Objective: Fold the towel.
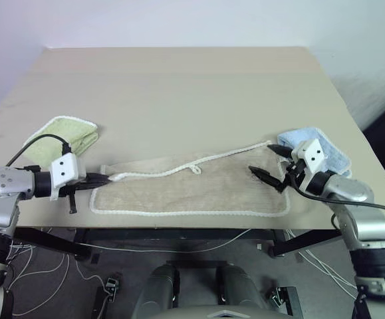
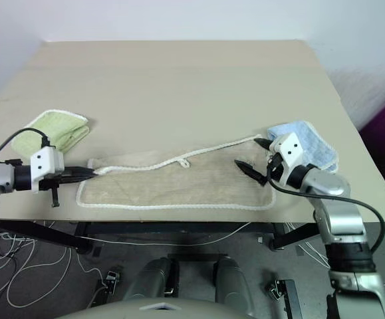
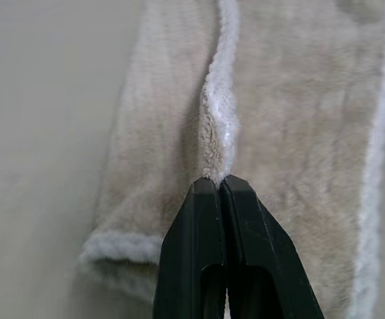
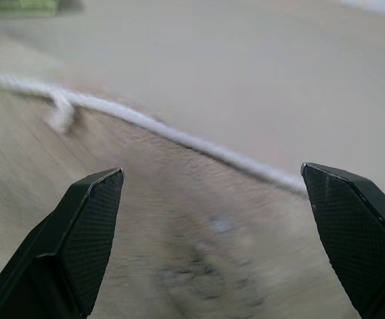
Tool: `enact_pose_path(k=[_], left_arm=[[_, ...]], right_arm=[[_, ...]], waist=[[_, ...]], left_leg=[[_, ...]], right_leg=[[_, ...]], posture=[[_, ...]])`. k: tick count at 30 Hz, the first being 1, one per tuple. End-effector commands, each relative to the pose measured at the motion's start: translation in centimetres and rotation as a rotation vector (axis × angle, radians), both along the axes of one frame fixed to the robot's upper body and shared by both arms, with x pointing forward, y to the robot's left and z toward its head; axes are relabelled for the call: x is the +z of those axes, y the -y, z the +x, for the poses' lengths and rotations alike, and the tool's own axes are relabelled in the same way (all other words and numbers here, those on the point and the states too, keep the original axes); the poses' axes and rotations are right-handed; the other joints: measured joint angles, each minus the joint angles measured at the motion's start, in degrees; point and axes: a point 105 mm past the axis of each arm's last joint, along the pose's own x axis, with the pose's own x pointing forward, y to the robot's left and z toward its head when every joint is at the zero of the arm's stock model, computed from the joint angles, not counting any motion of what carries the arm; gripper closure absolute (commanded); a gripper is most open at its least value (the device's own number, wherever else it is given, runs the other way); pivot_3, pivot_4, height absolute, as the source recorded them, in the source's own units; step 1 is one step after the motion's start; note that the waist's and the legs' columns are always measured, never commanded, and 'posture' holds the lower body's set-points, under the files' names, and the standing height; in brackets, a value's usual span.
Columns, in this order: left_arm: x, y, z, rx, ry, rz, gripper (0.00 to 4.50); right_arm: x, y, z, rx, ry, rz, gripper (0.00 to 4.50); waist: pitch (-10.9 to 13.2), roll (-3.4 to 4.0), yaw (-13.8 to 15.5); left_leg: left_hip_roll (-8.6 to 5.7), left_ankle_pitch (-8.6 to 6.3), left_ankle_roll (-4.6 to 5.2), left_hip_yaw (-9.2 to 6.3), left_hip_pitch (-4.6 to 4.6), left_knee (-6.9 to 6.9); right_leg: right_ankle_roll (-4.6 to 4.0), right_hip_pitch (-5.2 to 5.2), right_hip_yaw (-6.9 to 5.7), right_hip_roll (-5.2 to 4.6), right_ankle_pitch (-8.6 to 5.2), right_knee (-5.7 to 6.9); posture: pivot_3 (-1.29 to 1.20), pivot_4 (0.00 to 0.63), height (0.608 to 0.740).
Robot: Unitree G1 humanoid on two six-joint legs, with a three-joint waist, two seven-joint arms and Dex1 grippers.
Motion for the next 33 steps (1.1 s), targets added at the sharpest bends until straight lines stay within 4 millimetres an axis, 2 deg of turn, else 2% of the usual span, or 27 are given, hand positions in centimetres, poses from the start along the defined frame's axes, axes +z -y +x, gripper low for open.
enact_pose_path(k=[1,7,12,15,19,24,27,33], left_arm=[[1.9,-0.3,0.4,0.038,0.068,-0.055,4.48],[1.1,-0.4,-0.1,0.04,0.056,-0.023,4.48],[0.7,-0.1,-0.3,0.036,0.051,-0.015,4.48],[0.5,-0.2,-0.6,0.033,0.041,-0.004,4.48],[0.0,-0.5,-1.3,0.024,0.019,0.027,4.48],[-0.3,-0.7,-1.7,0.032,0.015,0.039,4.48],[-0.5,-0.8,-1.9,0.036,0.014,0.04,4.5],[-0.7,-0.8,-2.0,0.039,0.01,0.041,4.5]], right_arm=[[1.5,0.9,1.3,0.007,0.113,-0.165,0.0],[1.6,2.0,4.0,0.036,0.171,-0.413,0.0],[1.4,2.4,6.9,0.035,0.18,-0.561,0.0],[1.2,2.6,8.0,0.036,0.169,-0.609,0.0],[0.7,2.8,8.8,0.033,0.151,-0.686,0.0],[0.1,2.5,8.9,0.075,0.142,-0.733,0.0],[0.1,2.3,8.9,0.087,0.143,-0.738,0.57],[0.1,2.3,8.7,0.102,0.141,-0.734,2.65]], waist=[[0.0,0.0,-0.1],[0.0,0.01,-0.4],[0.0,0.03,-0.5],[0.0,0.05,-0.5],[0.0,0.07,-0.5],[0.0,0.07,-0.5],[0.0,0.07,-0.6],[0.1,0.08,-0.6]], left_leg=[[0.0,0.0,0.0,0.01,0.0,-0.01],[0.04,0.0,0.0,0.05,0.0,-0.03],[0.07,0.0,-0.01,0.1,0.0,-0.02],[0.08,0.01,-0.01,0.12,0.0,-0.04],[0.13,0.01,-0.02,0.14,-0.01,-0.04],[0.16,0.01,-0.02,0.15,-0.01,-0.04],[0.18,0.01,-0.02,0.15,0.0,-0.04],[0.19,0.01,-0.02,0.15,0.0,-0.04]], right_leg=[[0.0,-0.01,0.0,0.0,0.0,0.0],[0.0,-0.04,0.03,0.03,0.0,0.01],[0.0,-0.05,0.05,0.06,0.0,0.01],[-0.01,-0.09,0.08,0.07,0.0,0.01],[-0.01,-0.09,0.12,0.12,0.0,-0.01],[-0.02,-0.08,0.13,0.16,0.0,-0.01],[-0.02,-0.08,0.14,0.17,0.0,-0.01],[-0.02,-0.08,0.14,0.17,0.0,-0.01]], posture=[[0.0,0.15,0.74],[0.0,0.15,0.74],[0.0,0.15,0.74],[0.0,0.15,0.74],[0.0,0.15,0.74],[0.0,0.15,0.74],[0.0,0.15,0.74],[0.0,0.15,0.74]])
